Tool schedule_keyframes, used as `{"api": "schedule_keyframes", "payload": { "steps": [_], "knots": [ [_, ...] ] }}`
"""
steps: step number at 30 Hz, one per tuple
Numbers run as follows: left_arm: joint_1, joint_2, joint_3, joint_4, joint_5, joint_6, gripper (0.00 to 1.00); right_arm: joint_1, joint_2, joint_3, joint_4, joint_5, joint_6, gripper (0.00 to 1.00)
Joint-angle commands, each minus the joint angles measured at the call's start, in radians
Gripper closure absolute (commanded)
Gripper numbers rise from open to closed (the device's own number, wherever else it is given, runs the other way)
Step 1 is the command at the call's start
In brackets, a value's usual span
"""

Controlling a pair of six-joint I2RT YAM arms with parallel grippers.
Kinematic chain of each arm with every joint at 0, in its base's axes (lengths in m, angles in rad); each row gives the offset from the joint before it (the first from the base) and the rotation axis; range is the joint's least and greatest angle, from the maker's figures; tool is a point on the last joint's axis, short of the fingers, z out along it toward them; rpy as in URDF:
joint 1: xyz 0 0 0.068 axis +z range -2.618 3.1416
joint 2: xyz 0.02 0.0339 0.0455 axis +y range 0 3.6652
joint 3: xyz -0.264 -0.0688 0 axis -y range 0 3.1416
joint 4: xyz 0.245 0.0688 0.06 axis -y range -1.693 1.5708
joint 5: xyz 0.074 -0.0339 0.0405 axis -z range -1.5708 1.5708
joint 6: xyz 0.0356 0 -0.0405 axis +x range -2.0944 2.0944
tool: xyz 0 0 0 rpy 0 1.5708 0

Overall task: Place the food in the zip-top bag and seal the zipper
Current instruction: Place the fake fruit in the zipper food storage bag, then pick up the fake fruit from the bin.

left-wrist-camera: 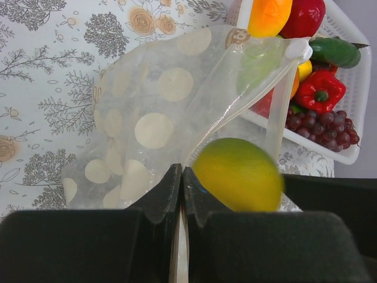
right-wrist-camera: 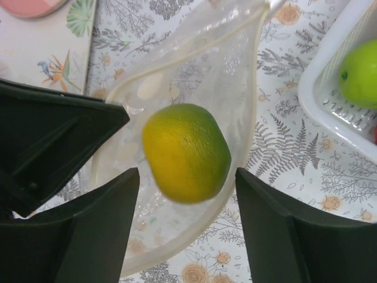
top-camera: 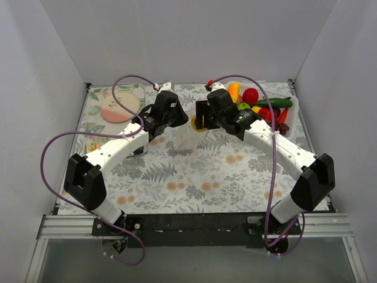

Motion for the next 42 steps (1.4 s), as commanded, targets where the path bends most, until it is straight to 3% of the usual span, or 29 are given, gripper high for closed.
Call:
{"api": "schedule_keyframes", "payload": {
  "steps": [1, 7, 14, 20, 30, 42],
  "knots": [
    [-0.001, -0.012, 0.021, -0.013, 0.019, -0.009, 1.0, 0.001, -0.014, 0.099, 0.0, 0.028, -0.038, 0.2],
    [0.003, -0.008, 0.021, -0.005, 0.023, -0.006, 1.0, -0.01, -0.039, 0.143, -0.041, 0.055, -0.078, 0.14],
    [0.022, -0.014, 0.018, -0.008, 0.043, 0.006, 1.0, -0.341, 0.039, 0.226, -0.057, 0.028, -0.177, 0.17],
    [0.031, -0.014, 0.013, 0.004, 0.075, 0.016, 1.0, -0.456, 0.216, 0.241, 0.098, -0.064, -0.201, 0.17],
    [0.034, -0.023, 0.033, -0.011, 0.092, 0.034, 1.0, -0.496, 0.469, 0.4, 0.209, -0.096, -0.179, 0.18],
    [0.037, -0.018, 0.062, -0.025, 0.091, 0.048, 1.0, -0.501, 0.593, 0.45, 0.242, -0.122, -0.135, 0.25]
  ]
}}
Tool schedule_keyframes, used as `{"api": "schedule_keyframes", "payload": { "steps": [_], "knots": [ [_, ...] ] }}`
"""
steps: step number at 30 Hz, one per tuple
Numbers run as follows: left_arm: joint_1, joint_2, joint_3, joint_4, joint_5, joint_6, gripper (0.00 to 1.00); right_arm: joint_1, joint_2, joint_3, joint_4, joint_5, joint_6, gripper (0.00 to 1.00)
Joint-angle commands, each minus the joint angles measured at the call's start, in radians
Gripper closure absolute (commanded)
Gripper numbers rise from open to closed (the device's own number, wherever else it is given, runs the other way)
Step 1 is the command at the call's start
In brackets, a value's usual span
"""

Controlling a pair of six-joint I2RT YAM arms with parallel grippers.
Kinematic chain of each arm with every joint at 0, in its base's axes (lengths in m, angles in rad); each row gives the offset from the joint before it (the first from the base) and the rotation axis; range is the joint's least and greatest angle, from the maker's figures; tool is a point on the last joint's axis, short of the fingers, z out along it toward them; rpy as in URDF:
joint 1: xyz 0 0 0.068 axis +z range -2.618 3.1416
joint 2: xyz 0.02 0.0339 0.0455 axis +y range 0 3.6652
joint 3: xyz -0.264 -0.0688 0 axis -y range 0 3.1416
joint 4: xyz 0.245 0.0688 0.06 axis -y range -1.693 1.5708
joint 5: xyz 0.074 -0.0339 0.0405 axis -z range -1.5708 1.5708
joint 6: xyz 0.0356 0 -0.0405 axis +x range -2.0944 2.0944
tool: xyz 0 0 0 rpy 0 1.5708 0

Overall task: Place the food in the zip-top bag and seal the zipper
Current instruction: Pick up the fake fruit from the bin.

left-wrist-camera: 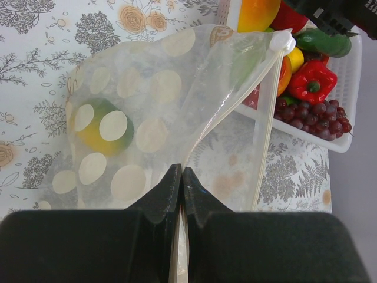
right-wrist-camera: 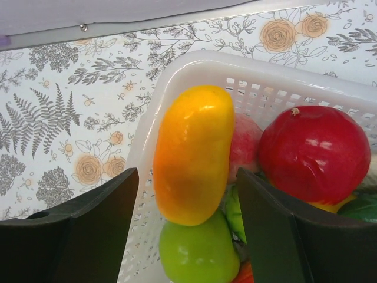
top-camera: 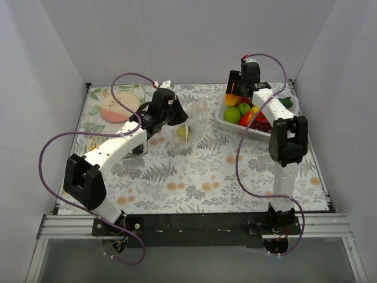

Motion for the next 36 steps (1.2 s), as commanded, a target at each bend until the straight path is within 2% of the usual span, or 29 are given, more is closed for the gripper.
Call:
{"api": "schedule_keyframes", "payload": {
  "steps": [1, 6, 9, 10, 13, 14, 20, 24, 27, 29, 31, 36],
  "knots": [
    [0.008, -0.018, 0.045, -0.014, 0.013, 0.016, 1.0, -0.006, 0.056, 0.058, 0.039, -0.019, 0.019, 0.25],
    [0.008, -0.018, 0.05, -0.024, 0.002, 0.018, 1.0, -0.009, 0.093, 0.083, 0.028, -0.018, 0.024, 0.29],
    [0.008, -0.018, 0.053, -0.025, -0.003, 0.021, 1.0, -0.012, 0.077, 0.067, 0.039, -0.016, 0.03, 0.41],
    [0.008, -0.015, 0.058, -0.027, -0.006, 0.021, 1.0, -0.011, 0.069, 0.058, 0.04, -0.013, 0.03, 0.59],
    [0.008, -0.014, 0.061, -0.03, -0.012, 0.024, 1.0, -0.011, 0.018, 0.05, 0.022, 0.008, 0.033, 0.87],
    [0.008, -0.011, 0.062, -0.03, -0.017, 0.024, 1.0, -0.011, -0.015, 0.047, 0.016, 0.019, 0.033, 0.9],
    [0.016, 0.005, 0.073, -0.028, -0.02, 0.024, 1.0, -0.006, -0.219, -0.02, -0.055, 0.016, 0.052, 0.99],
    [0.023, 0.041, 0.093, -0.037, -0.014, 0.012, 1.0, 0.011, -0.397, -0.171, -0.075, -0.033, 0.081, 0.99],
    [0.027, 0.054, 0.105, -0.034, -0.004, 0.001, 1.0, 0.037, -0.563, -0.334, -0.008, -0.114, 0.134, 0.99],
    [0.027, 0.058, 0.11, -0.028, 0.0, -0.004, 1.0, 0.089, -0.652, -0.382, 0.023, -0.159, 0.145, 0.99],
    [0.027, 0.061, 0.114, -0.027, 0.005, -0.008, 1.0, 0.173, -0.686, -0.404, 0.034, -0.127, 0.148, 0.99],
    [0.027, 0.054, 0.11, -0.024, 0.011, -0.022, 1.0, 0.372, -0.677, -0.382, 0.072, -0.029, 0.153, 0.99]
  ]
}}
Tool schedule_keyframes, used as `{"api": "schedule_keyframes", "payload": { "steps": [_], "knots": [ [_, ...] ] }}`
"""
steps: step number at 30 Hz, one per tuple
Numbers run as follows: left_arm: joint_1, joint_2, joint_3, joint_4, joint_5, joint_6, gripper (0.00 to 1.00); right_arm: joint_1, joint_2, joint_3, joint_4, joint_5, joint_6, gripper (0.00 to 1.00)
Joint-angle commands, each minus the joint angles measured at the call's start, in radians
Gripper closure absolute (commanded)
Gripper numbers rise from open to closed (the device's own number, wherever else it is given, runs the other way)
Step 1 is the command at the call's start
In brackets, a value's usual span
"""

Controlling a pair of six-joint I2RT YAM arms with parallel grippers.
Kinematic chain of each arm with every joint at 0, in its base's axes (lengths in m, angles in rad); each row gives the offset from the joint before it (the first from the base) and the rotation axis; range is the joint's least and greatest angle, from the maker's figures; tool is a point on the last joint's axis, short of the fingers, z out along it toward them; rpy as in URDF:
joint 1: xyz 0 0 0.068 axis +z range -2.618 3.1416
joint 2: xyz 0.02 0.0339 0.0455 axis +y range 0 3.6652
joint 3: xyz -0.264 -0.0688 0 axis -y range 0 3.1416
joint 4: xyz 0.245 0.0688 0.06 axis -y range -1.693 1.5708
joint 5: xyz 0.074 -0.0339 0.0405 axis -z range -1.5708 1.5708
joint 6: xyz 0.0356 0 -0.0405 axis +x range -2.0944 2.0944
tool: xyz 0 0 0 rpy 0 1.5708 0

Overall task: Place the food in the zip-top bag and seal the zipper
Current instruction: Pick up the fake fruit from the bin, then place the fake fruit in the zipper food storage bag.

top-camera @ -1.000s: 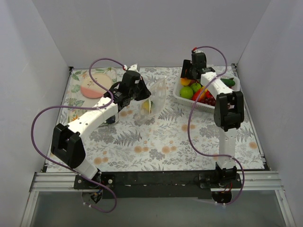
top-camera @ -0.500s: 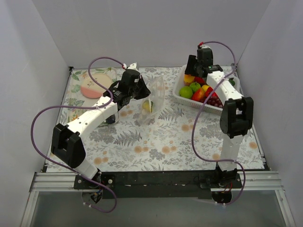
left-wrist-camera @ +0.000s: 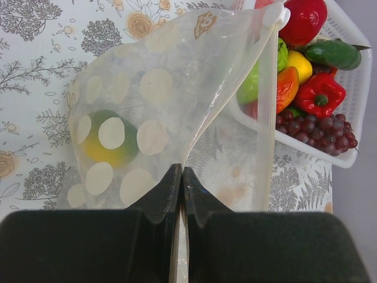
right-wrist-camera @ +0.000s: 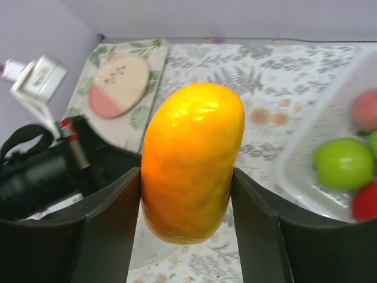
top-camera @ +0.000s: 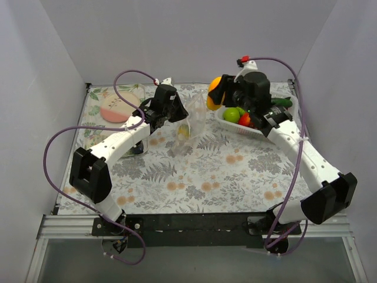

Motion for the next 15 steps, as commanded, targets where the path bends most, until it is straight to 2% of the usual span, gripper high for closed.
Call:
{"api": "schedule_keyframes", "payload": {
  "steps": [1, 9, 11, 14, 15],
  "knots": [
    [0.006, -0.028, 0.036, -0.004, 0.012, -0.016, 1.0, 0.148, 0.042, 0.018, 0.07, 0.072, 0.021, 0.99],
    [0.006, -0.062, 0.036, -0.021, 0.003, -0.019, 1.0, 0.205, 0.147, -0.002, 0.103, 0.155, 0.026, 0.98],
    [0.006, -0.069, 0.035, -0.023, 0.006, -0.019, 1.0, 0.205, 0.161, -0.002, 0.103, 0.157, 0.023, 0.93],
    [0.006, -0.074, 0.036, -0.024, 0.008, -0.023, 1.0, 0.205, 0.165, 0.001, 0.102, 0.144, 0.023, 0.77],
    [0.006, -0.074, 0.038, -0.024, 0.008, -0.023, 1.0, 0.208, 0.167, 0.003, 0.102, 0.143, 0.02, 0.67]
  ]
}}
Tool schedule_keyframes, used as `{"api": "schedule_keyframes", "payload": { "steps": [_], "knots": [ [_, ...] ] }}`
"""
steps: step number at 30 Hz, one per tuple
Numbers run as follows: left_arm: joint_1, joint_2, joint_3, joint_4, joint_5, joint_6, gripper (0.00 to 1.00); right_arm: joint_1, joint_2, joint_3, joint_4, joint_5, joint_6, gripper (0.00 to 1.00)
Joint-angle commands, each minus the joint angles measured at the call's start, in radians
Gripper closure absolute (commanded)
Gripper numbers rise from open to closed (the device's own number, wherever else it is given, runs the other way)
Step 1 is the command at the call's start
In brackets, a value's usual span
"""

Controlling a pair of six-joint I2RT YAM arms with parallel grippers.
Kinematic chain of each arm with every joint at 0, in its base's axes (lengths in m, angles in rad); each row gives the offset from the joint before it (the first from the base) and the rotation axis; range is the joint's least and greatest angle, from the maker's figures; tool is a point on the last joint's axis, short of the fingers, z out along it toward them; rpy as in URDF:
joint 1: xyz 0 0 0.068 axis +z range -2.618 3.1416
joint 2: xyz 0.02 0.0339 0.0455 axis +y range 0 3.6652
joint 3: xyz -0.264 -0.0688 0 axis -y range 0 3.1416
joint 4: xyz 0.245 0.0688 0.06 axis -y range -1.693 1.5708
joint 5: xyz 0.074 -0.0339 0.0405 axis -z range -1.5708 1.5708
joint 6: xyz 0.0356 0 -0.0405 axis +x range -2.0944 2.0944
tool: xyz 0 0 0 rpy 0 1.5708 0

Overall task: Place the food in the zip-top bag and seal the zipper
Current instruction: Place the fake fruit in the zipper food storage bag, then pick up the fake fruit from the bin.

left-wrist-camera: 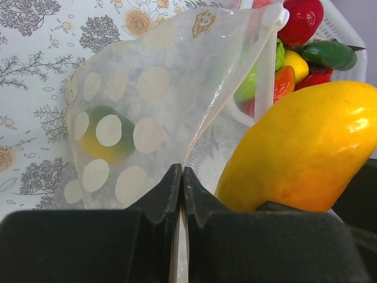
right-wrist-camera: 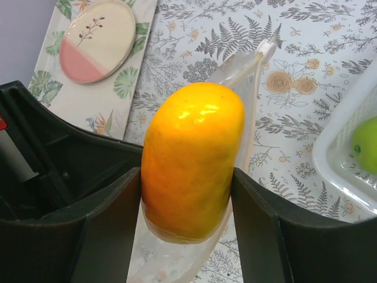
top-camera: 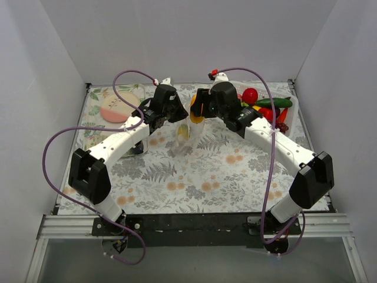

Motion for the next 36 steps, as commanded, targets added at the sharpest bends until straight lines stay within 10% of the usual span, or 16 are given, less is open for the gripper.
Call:
{"api": "schedule_keyframes", "payload": {
  "steps": [1, 15, 23, 36],
  "knots": [
    [0.006, -0.064, 0.036, -0.014, 0.006, -0.002, 1.0, 0.005, -0.015, 0.013, 0.061, 0.025, -0.004, 0.64],
    [0.006, -0.069, 0.054, -0.017, -0.001, 0.001, 1.0, 0.016, -0.058, -0.036, 0.071, 0.01, -0.029, 0.19],
    [0.008, -0.069, 0.046, -0.02, -0.017, 0.013, 1.0, -0.021, -0.057, 0.105, -0.059, 0.096, -0.096, 0.11],
    [0.02, -0.077, 0.033, -0.017, 0.019, 0.039, 1.0, -0.481, 0.042, 0.145, -0.226, 0.109, -0.165, 0.11]
  ]
}}
